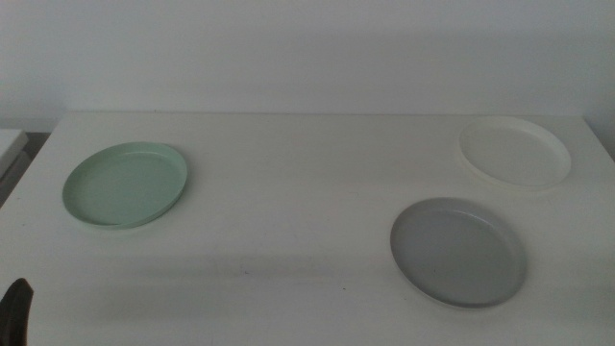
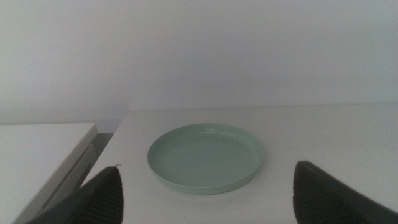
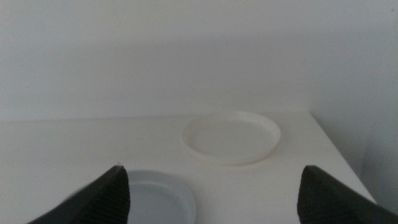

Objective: Stack the three bowls on top of each other.

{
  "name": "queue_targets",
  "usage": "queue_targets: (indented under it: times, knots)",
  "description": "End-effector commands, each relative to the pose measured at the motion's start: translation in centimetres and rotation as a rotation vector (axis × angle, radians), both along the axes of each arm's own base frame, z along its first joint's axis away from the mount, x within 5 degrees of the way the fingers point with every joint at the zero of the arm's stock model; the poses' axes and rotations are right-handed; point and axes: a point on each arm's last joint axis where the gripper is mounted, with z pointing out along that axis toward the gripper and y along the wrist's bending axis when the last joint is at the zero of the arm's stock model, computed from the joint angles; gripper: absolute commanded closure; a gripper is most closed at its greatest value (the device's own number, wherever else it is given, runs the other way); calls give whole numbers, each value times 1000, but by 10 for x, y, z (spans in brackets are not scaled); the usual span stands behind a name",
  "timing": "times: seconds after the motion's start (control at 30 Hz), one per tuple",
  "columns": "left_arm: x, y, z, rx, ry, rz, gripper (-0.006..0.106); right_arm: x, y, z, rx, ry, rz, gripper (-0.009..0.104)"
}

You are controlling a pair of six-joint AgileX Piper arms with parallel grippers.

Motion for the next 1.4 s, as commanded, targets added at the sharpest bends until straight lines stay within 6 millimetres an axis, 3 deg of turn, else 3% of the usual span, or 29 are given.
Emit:
queue_targets:
  times: [0.0, 0.17, 0.3, 0.5, 0.57, 0.7, 0.97, 1.17, 1.37]
  knots:
    - [0, 0, 1, -3, -13, 1, 7, 0, 0, 3, -9, -45, -6, 2]
    - [0, 0, 1, -3, -13, 1, 7, 0, 0, 5, 77, -43, -5, 2]
    - [0, 0, 1, -3, -13, 1, 7, 6, 0, 45, 102, -10, -3, 2]
    - [0, 0, 1, -3, -13, 1, 7, 39, 6, 118, 117, 428, 25, 2]
    - [0, 0, 1, -3, -13, 1, 7, 53, 7, 132, 110, 556, 29, 2]
    - [0, 0, 1, -3, -13, 1, 7, 82, 9, 148, 130, 651, 33, 2]
    - [0, 0, 1, -3, -13, 1, 7, 123, 13, 123, 162, 832, 43, 2]
    - [0, 0, 1, -3, -13, 1, 7, 170, 14, 87, 137, 1015, 40, 2]
    - [0, 0, 1, -3, -13, 1, 7, 219, 17, 36, 106, 1129, 14, 3]
